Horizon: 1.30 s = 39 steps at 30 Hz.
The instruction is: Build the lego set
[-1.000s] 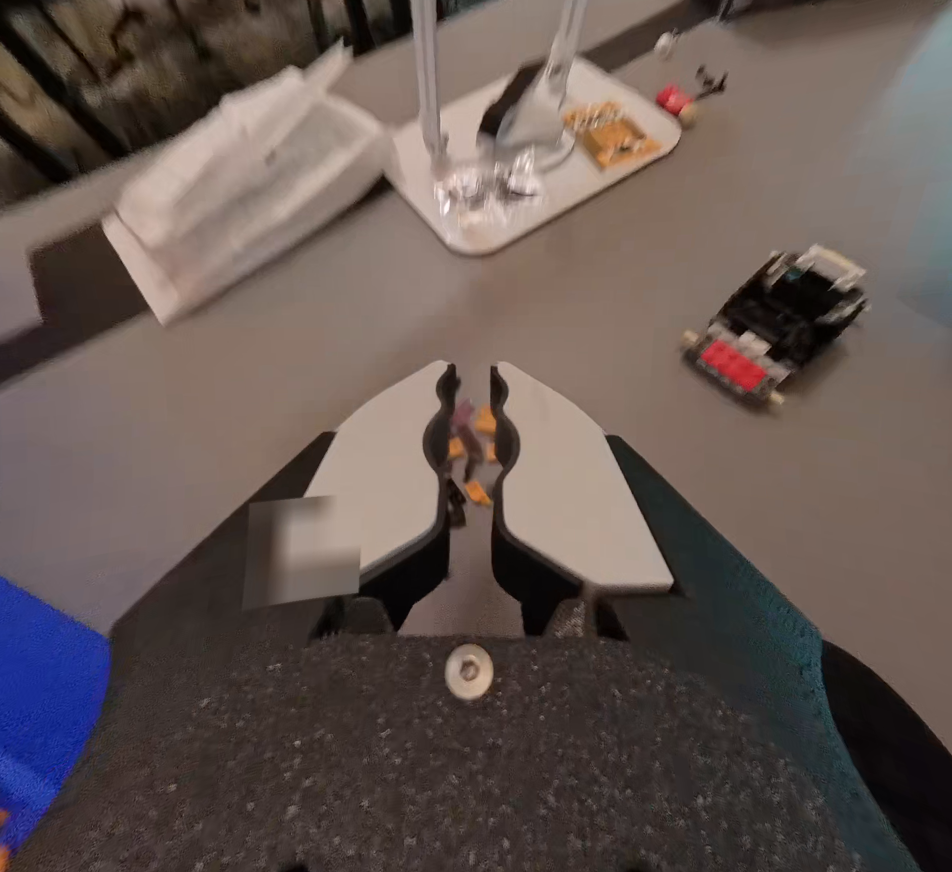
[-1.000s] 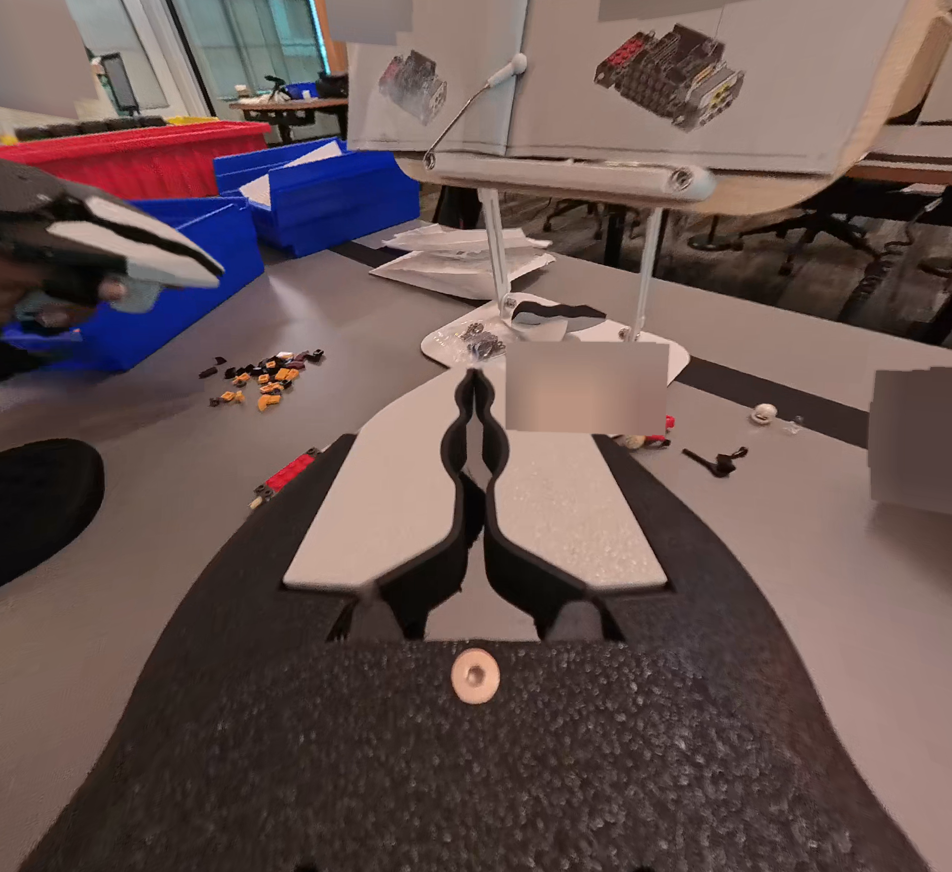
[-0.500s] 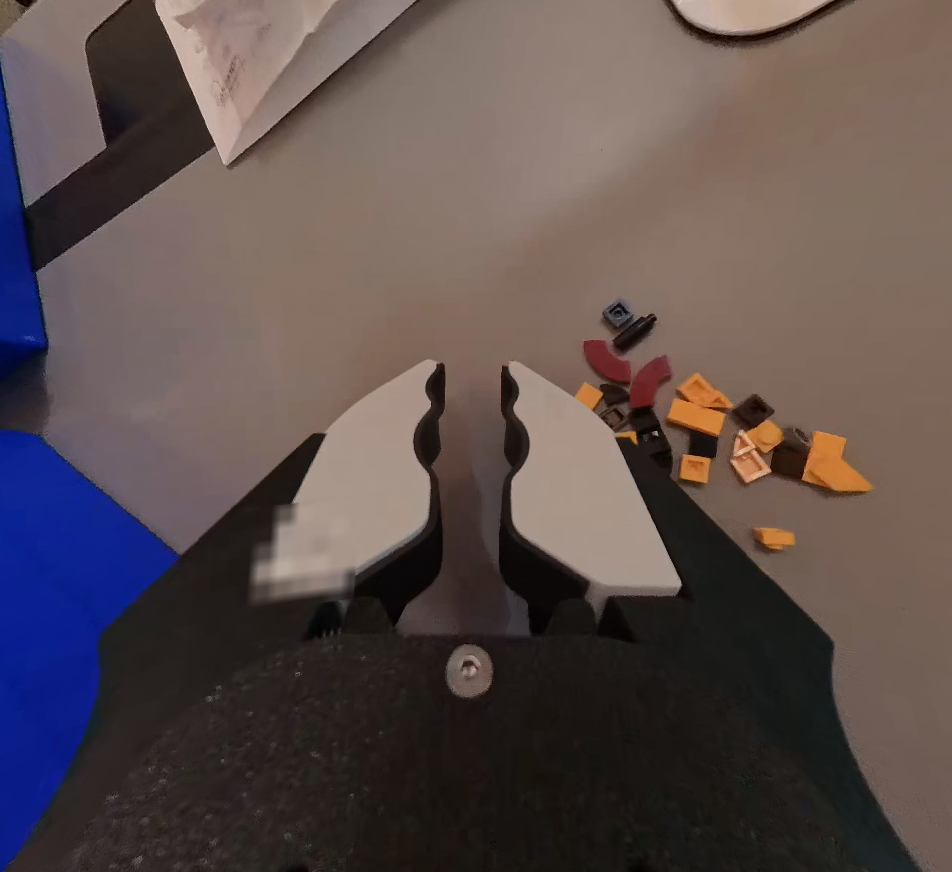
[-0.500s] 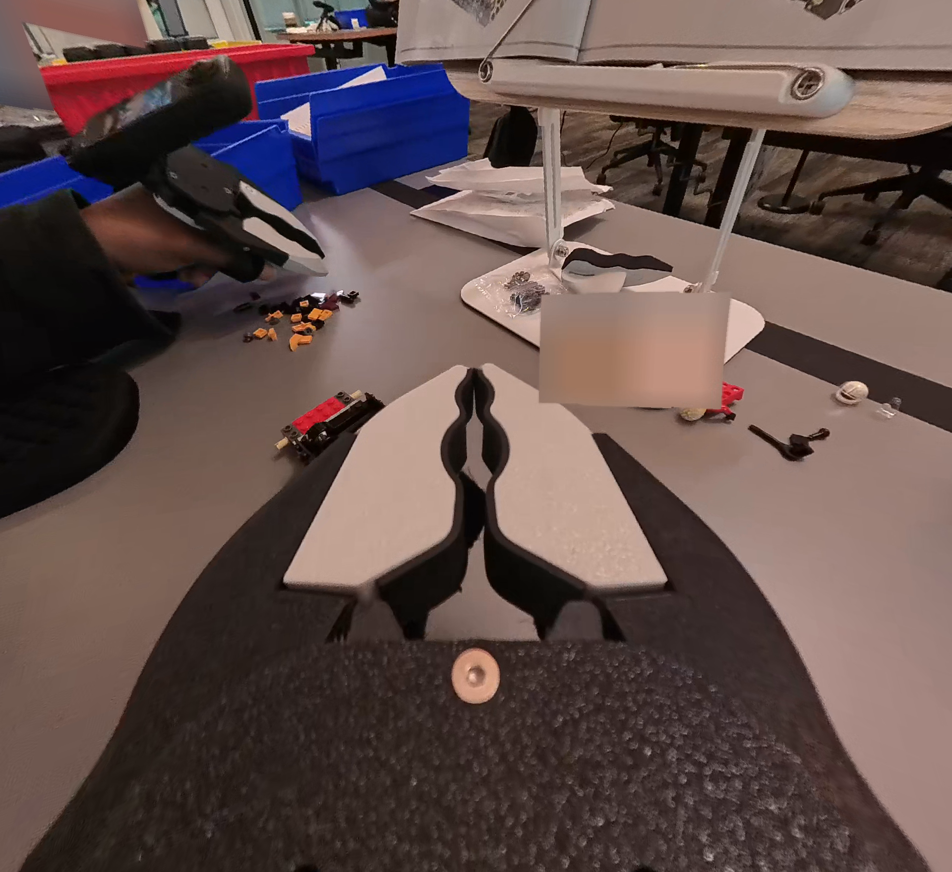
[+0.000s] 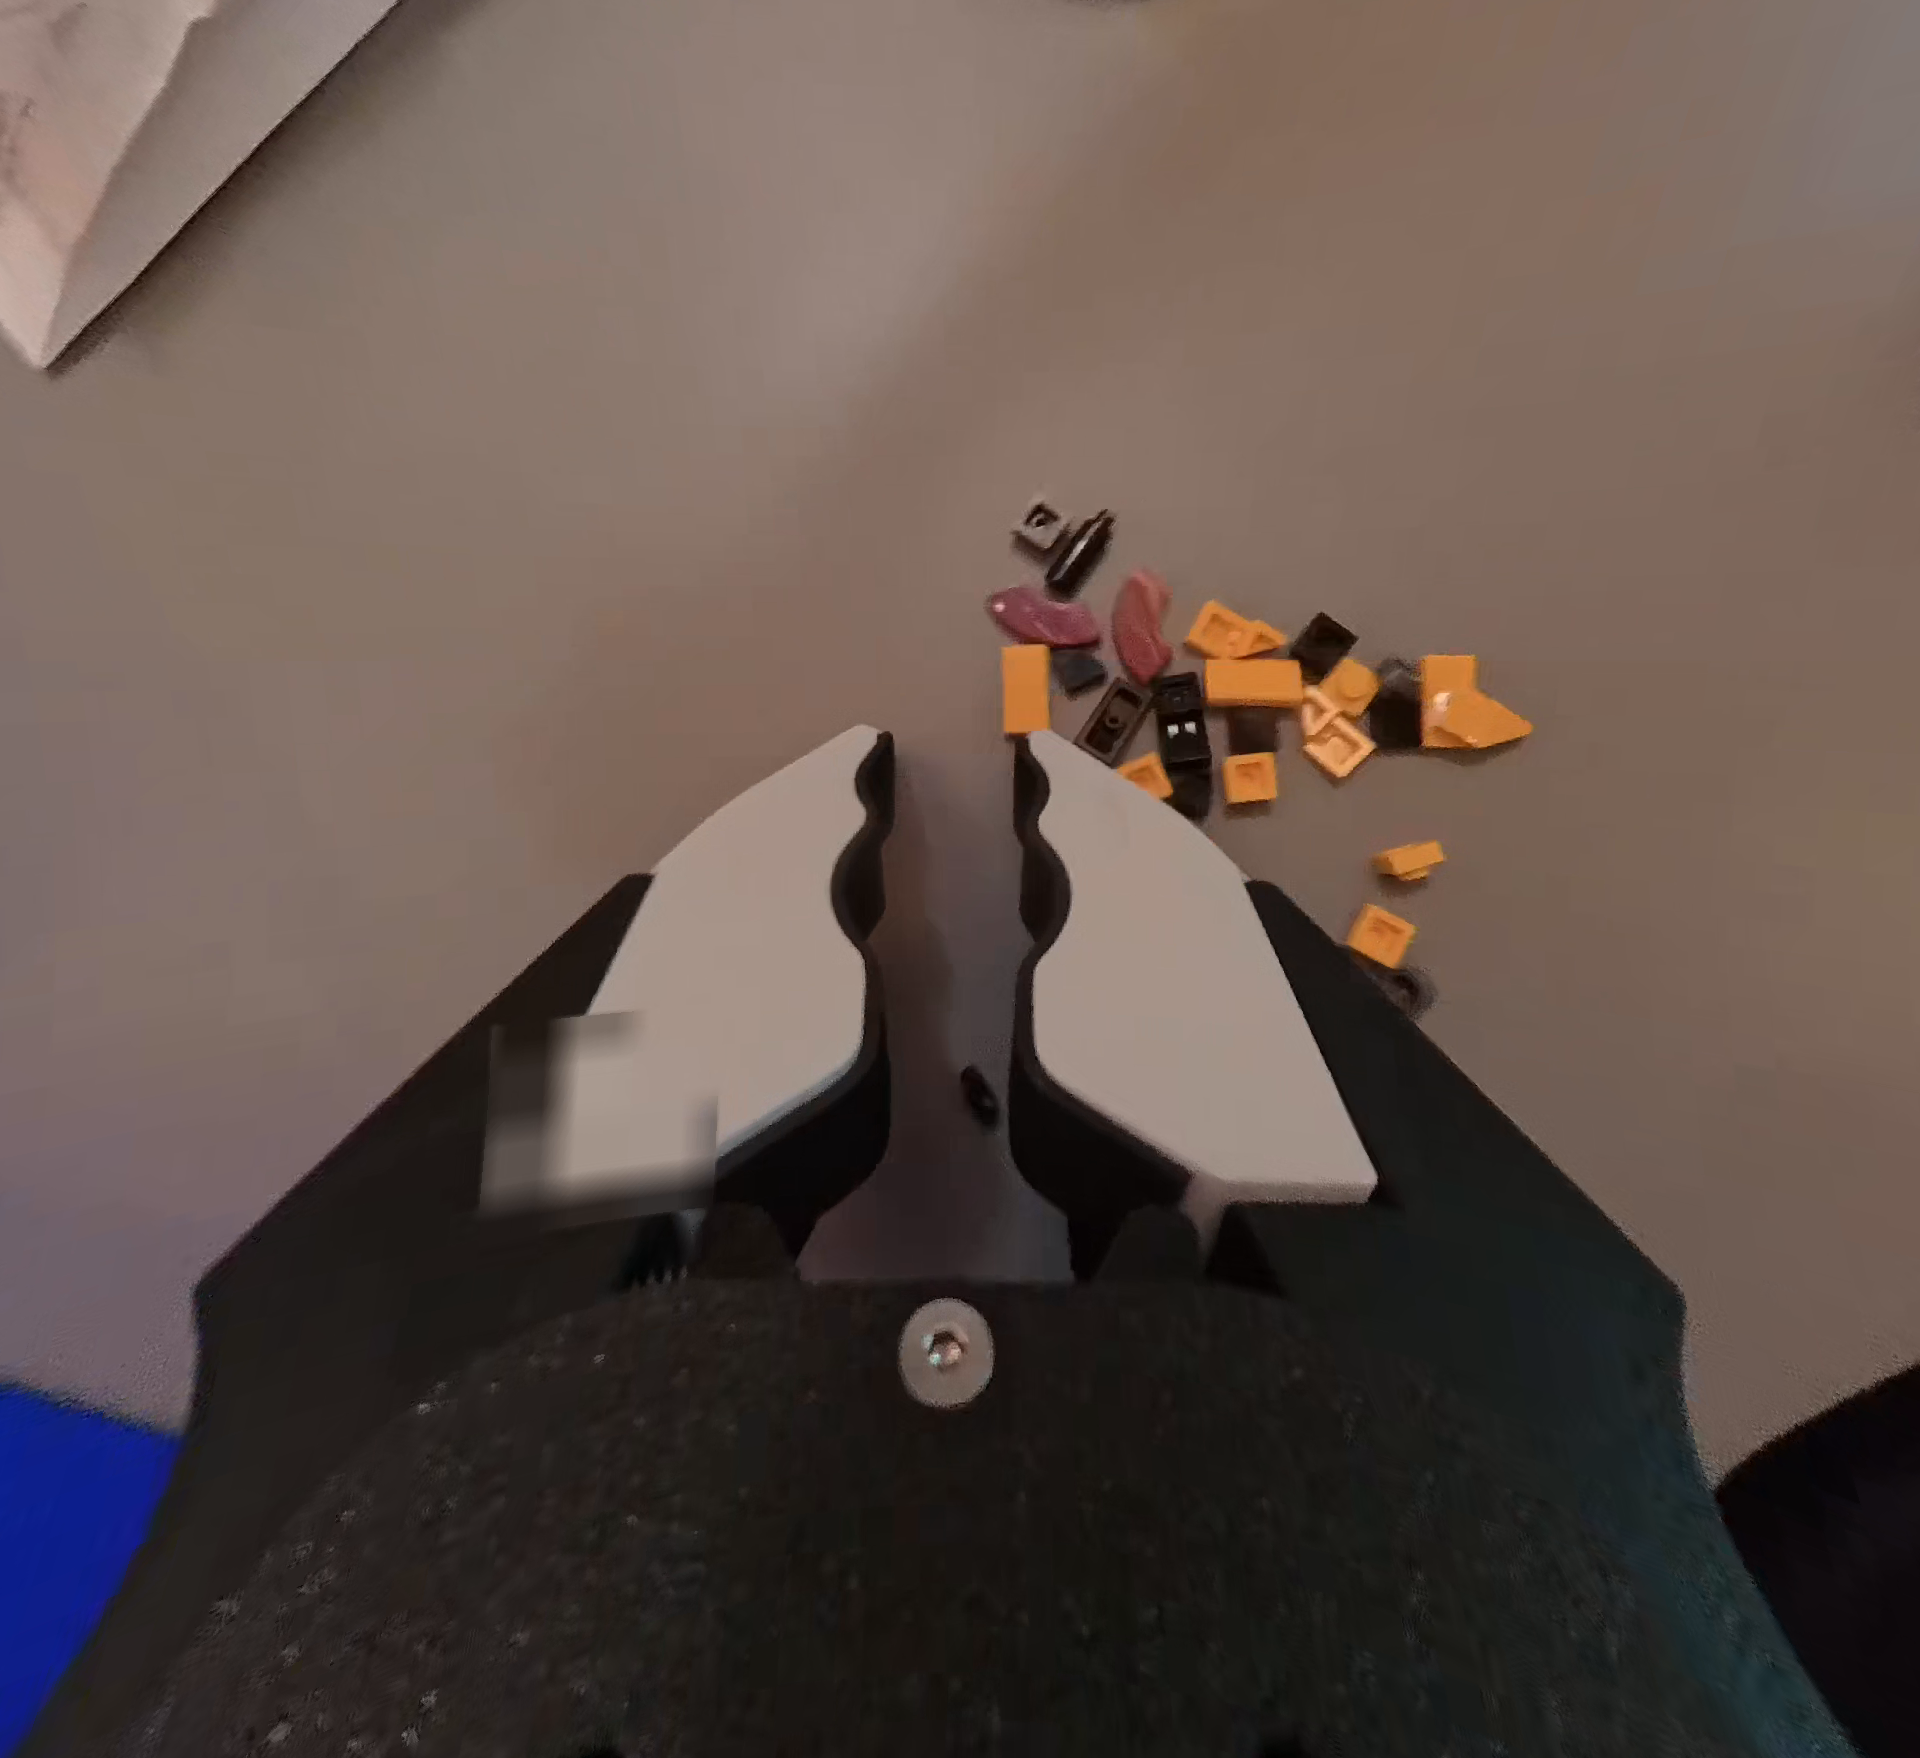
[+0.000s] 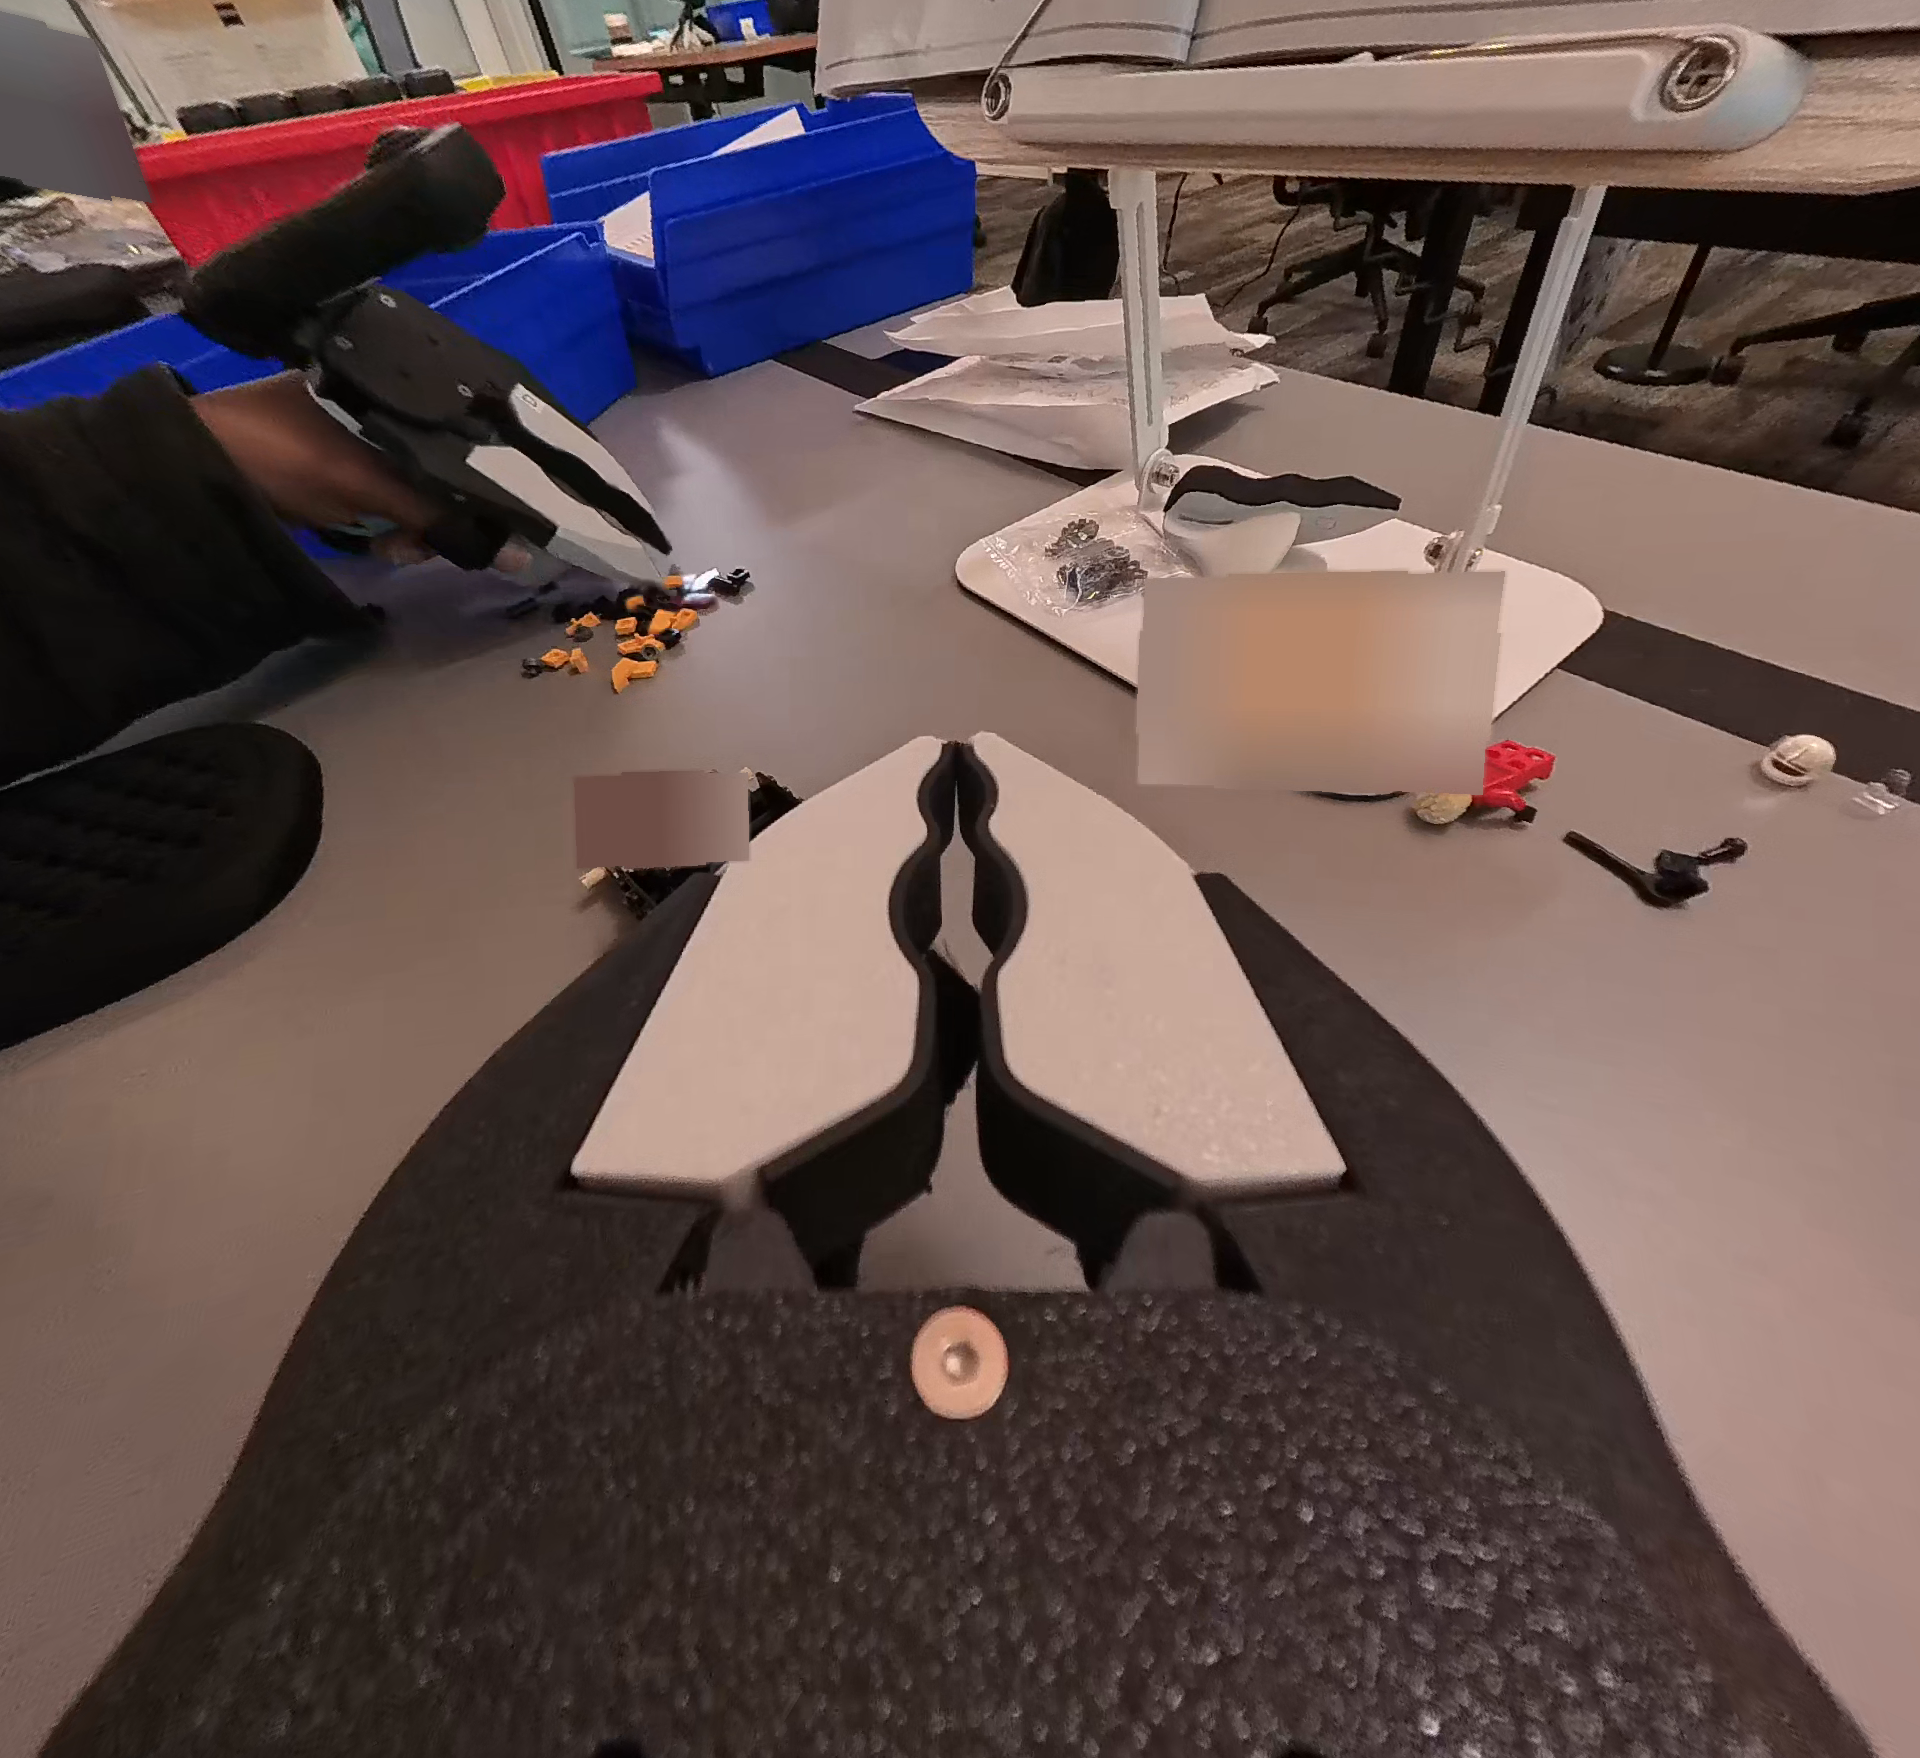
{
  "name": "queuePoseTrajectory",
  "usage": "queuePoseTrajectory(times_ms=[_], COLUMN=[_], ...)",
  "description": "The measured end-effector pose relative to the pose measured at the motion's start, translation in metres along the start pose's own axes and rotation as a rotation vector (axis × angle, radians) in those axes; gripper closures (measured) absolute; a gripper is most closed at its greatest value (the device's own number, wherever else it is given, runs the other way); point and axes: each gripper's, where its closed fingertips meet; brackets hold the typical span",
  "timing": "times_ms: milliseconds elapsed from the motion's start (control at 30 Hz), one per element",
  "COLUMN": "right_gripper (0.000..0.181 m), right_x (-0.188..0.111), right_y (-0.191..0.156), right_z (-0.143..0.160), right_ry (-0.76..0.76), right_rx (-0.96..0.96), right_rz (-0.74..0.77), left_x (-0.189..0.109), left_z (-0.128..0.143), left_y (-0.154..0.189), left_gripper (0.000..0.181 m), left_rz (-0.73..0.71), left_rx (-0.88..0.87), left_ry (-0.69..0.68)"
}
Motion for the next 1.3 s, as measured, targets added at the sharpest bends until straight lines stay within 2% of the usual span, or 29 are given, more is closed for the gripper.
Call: queuePoseTrajectory(times_ms=[200,367,500,767,900,1200,1300], right_gripper=[0.181,0.181,0.181,0.181,0.181,0.181,0.181], right_x=[0.000,0.001,0.001,0.000,0.001,0.001,0.001], right_y=[-0.001,-0.002,-0.002,-0.004,-0.005,-0.005,-0.005], right_z=[0.001,0.003,0.004,0.003,0.005,0.007,0.007], right_ry=[-0.004,-0.015,-0.021,-0.019,-0.031,-0.043,-0.045], right_rx=[0.010,0.011,0.013,0.020,0.021,0.027,0.028], right_rz=[-0.010,-0.016,-0.022,-0.031,-0.036,-0.040,-0.041], left_x=[0.004,0.010,0.011,0.005,0.010,0.014,0.015], left_z=[-0.004,-0.010,-0.010,-0.008,-0.010,-0.016,-0.017], left_y=[0.007,0.014,0.010,0.006,0.006,0.003,0.002], left_gripper=[0.158,0.174,0.181,0.181,0.164,0.168,0.175], left_rz=[0.056,0.106,0.082,0.070,0.080,0.046,0.037], left_rx=[0.032,0.020,0.013,-0.026,-0.100,-0.120,-0.116], left_ry=[0.001,0.006,-0.001,0.012,0.019,0.025,0.027])
Point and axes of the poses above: each gripper's, where its closed fingertips meet, x out along the fingers, z out of its underside, y = z × x across the jaws, and after that the axes turned 8 degrees about z, right-handed
